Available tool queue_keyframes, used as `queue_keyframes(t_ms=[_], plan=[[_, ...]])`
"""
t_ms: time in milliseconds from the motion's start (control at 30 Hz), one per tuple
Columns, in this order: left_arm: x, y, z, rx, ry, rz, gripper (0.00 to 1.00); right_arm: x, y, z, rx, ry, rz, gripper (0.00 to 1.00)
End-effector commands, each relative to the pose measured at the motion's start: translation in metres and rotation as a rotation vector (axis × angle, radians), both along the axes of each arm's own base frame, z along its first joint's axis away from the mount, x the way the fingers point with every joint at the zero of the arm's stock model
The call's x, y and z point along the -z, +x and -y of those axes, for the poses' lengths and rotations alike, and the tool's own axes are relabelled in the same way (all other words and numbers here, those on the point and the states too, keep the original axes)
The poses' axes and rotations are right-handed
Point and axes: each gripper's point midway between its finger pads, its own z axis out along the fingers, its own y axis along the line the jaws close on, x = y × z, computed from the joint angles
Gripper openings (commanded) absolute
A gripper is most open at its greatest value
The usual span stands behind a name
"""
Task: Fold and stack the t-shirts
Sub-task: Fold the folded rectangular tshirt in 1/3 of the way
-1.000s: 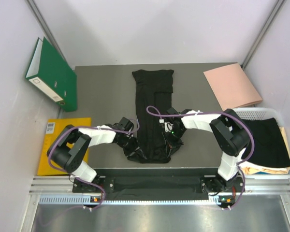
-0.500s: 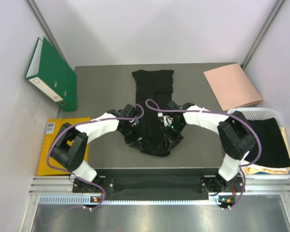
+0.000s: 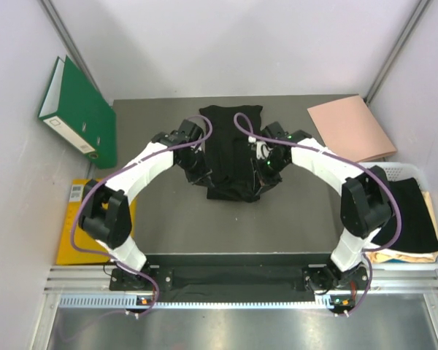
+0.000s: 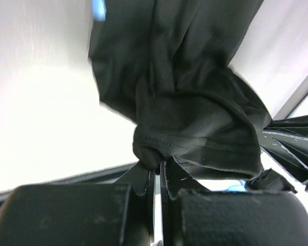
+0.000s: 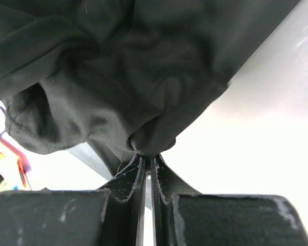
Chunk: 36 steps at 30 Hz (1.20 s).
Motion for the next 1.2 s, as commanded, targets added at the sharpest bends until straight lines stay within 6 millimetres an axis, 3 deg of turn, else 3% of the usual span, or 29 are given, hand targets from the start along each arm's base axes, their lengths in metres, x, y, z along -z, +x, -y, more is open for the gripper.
queue_keyframes(t_ms=[0, 200, 400, 567, 600, 633, 667, 733, 767, 900, 1000, 1033, 1067, 1133, 1167], plan=[[-0.002, 0.038, -0.003, 0.004, 0.029, 0.064, 0.0, -0.004, 0.046, 0.003, 0.009, 0.029, 0.09, 0.04], [0.011, 0.078, 0.004, -0.003, 0.02, 0.062, 0.0, 0.007, 0.1, 0.005, 0.057, 0.049, 0.12, 0.04], [0.027, 0.113, 0.005, -0.032, 0.021, 0.052, 0.0, 0.016, 0.141, -0.002, 0.12, 0.123, 0.107, 0.05], [0.022, 0.144, 0.001, -0.047, 0.009, 0.08, 0.0, 0.016, 0.176, -0.012, 0.128, 0.165, 0.136, 0.07], [0.028, 0.145, -0.002, -0.052, 0.0, 0.05, 0.26, 0.016, 0.182, -0.013, 0.125, 0.177, 0.146, 0.08], [0.025, 0.15, -0.003, -0.057, -0.003, 0.059, 0.41, 0.012, 0.193, -0.016, 0.128, 0.196, 0.183, 0.09], [0.022, 0.156, -0.004, -0.063, -0.002, 0.073, 0.56, 0.008, 0.203, -0.017, 0.136, 0.214, 0.212, 0.19], [0.02, 0.16, -0.014, -0.098, 0.016, 0.078, 0.9, -0.003, 0.223, -0.015, 0.194, 0.263, 0.263, 0.28], [0.019, 0.161, -0.016, -0.103, 0.016, 0.088, 0.96, -0.012, 0.238, -0.014, 0.218, 0.296, 0.331, 0.39], [0.011, 0.156, -0.028, -0.106, 0.029, 0.111, 0.99, -0.039, 0.276, 0.021, 0.438, 0.355, 0.433, 0.57], [0.002, 0.15, -0.034, -0.095, 0.033, 0.148, 0.99, -0.061, 0.274, 0.03, 0.441, 0.348, 0.502, 0.64], [0.011, 0.142, -0.037, -0.094, 0.047, 0.126, 0.99, -0.065, 0.27, 0.031, 0.427, 0.341, 0.506, 0.65], [0.011, 0.139, -0.038, -0.095, 0.049, 0.13, 0.99, -0.074, 0.265, 0.03, 0.41, 0.34, 0.515, 0.63], [0.021, 0.125, -0.044, -0.097, 0.061, 0.1, 0.99, -0.071, 0.242, 0.023, 0.333, 0.322, 0.469, 0.53], [0.026, 0.12, -0.045, -0.097, 0.064, 0.089, 0.99, -0.074, 0.23, 0.015, 0.26, 0.316, 0.48, 0.29]])
